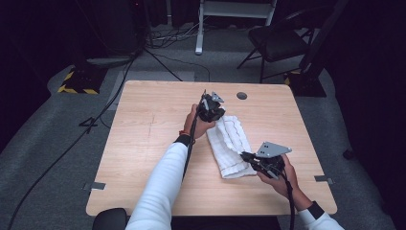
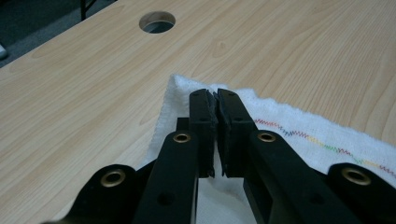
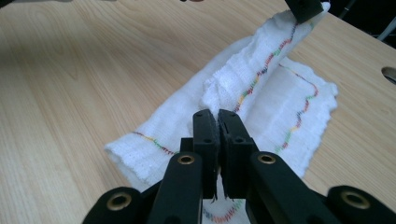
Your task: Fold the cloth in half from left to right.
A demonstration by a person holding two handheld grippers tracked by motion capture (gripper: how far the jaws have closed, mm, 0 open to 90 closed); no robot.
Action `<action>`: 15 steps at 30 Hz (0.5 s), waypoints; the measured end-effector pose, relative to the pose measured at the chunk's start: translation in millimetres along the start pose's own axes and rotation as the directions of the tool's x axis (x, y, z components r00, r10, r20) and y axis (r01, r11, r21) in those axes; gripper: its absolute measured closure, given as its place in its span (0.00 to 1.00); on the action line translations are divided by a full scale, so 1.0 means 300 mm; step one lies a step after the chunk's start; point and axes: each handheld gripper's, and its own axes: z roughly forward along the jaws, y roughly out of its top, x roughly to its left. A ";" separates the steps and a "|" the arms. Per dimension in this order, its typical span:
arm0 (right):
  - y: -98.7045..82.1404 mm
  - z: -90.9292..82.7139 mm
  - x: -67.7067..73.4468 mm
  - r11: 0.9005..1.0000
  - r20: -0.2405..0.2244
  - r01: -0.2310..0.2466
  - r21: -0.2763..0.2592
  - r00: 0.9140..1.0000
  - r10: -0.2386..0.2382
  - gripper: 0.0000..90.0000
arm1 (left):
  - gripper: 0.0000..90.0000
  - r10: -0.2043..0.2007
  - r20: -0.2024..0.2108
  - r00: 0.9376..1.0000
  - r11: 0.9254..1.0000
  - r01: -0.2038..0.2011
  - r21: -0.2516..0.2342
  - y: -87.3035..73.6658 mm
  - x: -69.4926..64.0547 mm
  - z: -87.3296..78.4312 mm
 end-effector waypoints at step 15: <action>-0.086 -0.033 -0.055 0.998 0.054 -0.038 0.056 0.998 0.035 0.96 | 0.95 0.006 0.001 1.000 1.000 -0.006 0.026 0.027 -0.050 0.119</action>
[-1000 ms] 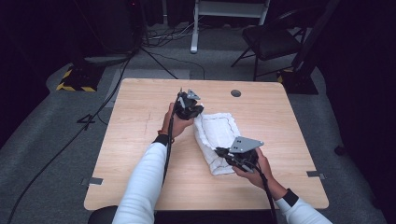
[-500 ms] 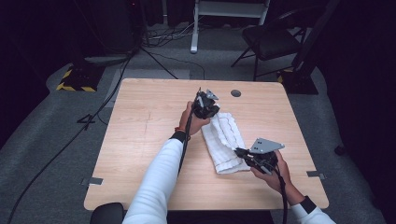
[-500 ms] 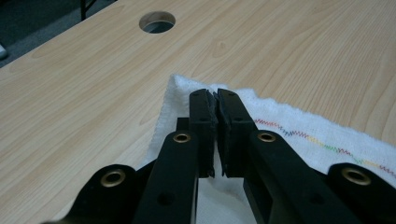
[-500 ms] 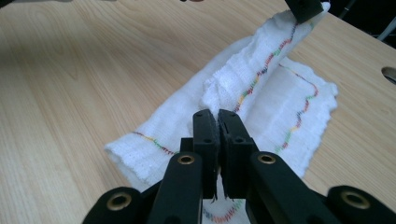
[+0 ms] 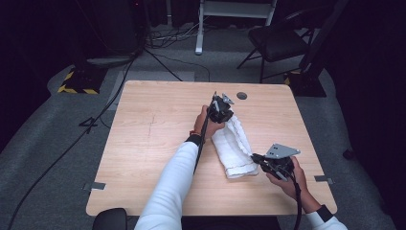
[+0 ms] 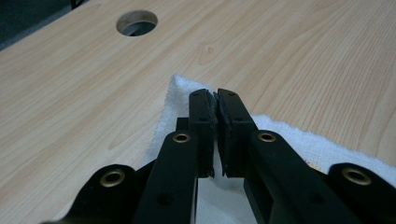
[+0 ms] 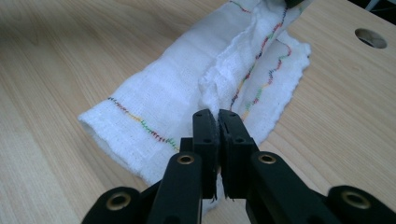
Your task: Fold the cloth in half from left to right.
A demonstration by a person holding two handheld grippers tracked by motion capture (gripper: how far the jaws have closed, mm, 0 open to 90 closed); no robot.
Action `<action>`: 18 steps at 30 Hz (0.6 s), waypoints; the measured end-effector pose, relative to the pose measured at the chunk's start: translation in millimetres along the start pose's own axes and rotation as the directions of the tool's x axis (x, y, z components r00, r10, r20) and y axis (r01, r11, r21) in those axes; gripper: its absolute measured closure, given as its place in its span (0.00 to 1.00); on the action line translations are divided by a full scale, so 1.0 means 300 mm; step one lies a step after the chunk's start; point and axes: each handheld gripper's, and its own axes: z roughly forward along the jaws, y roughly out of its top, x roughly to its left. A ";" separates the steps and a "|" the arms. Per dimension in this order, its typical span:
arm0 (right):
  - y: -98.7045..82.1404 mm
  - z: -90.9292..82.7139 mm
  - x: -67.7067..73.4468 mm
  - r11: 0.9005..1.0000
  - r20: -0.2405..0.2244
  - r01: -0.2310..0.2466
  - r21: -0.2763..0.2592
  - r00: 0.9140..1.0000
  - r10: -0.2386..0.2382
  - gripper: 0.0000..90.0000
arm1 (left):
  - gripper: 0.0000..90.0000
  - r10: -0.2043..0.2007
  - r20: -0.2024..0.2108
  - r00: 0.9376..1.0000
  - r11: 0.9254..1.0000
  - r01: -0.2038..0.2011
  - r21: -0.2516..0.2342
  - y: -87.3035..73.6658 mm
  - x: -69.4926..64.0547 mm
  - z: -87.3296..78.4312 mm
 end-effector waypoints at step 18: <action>-0.057 -0.017 -0.045 0.997 0.055 -0.063 0.054 0.997 0.060 0.64 | 0.43 -0.069 -0.048 0.996 0.997 0.067 -0.036 -0.004 -0.007 -0.034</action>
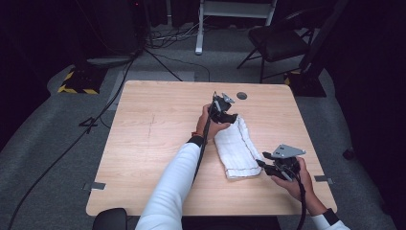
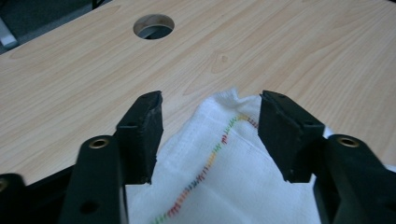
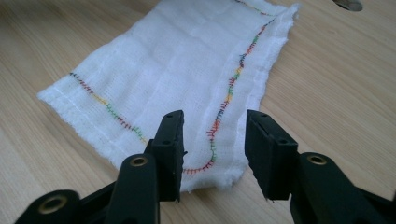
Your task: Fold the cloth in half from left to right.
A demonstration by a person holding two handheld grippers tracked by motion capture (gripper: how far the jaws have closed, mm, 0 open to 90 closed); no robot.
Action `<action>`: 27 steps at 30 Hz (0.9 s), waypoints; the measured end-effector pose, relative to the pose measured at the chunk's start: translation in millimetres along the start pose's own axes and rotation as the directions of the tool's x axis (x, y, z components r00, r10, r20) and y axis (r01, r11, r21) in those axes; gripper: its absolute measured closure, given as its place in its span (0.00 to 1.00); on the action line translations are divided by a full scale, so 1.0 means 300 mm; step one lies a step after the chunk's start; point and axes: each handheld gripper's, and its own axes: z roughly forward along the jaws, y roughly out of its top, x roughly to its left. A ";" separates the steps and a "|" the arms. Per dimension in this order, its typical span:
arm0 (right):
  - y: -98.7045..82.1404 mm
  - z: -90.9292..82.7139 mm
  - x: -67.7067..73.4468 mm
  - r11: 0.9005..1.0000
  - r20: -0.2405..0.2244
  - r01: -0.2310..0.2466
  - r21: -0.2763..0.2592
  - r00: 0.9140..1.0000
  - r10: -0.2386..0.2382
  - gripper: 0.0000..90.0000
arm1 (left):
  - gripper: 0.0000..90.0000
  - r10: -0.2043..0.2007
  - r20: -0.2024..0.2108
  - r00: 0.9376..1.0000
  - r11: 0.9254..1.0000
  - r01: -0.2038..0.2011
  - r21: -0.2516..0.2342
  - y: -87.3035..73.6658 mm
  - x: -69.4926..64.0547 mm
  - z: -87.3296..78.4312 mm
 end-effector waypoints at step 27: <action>-0.051 0.073 -0.071 0.996 -0.046 0.011 0.087 0.999 -0.007 0.48 | 0.33 0.254 0.235 0.938 0.947 -0.291 0.137 -0.348 -0.293 -0.214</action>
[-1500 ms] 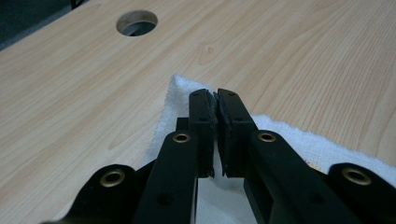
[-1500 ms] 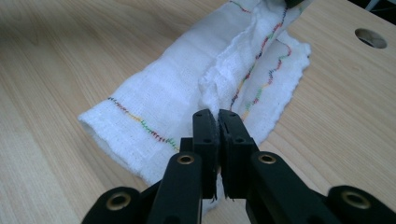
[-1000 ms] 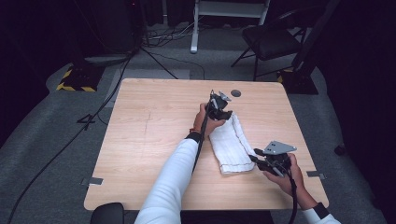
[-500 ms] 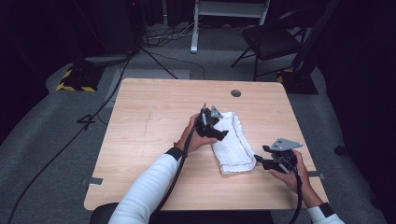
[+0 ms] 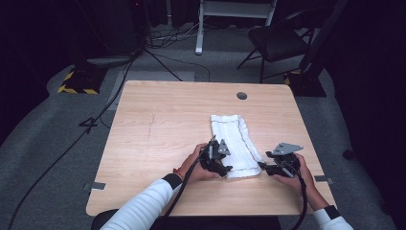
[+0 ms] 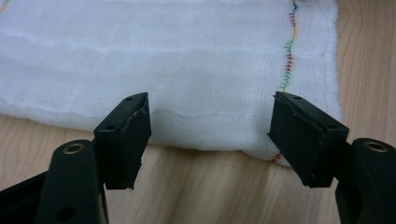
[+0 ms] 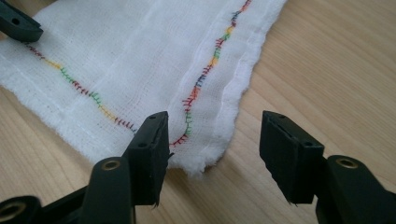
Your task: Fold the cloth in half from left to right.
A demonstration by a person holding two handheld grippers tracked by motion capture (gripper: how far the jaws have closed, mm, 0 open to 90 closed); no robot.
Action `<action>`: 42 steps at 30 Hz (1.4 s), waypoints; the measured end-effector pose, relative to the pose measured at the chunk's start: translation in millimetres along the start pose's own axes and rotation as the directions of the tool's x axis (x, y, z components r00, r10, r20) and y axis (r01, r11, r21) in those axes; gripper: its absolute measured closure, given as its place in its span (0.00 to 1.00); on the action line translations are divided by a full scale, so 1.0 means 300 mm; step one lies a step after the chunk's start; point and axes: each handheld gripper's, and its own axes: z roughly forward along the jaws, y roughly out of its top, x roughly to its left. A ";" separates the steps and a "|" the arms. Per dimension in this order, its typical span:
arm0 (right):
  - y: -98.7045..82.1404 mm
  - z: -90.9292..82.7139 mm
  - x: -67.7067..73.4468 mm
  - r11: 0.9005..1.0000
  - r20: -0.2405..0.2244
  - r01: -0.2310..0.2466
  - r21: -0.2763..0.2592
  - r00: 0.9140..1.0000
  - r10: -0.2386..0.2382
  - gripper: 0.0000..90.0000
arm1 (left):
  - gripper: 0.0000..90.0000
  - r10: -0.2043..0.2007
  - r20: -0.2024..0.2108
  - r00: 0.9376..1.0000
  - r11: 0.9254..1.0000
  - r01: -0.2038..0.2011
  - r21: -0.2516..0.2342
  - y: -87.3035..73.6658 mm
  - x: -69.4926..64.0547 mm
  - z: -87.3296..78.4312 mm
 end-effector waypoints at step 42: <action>0.022 0.032 0.205 0.996 -0.153 0.087 0.019 0.985 -0.083 0.43 | 0.33 -0.103 -0.044 0.994 0.994 0.101 -0.031 -0.213 -0.068 -0.146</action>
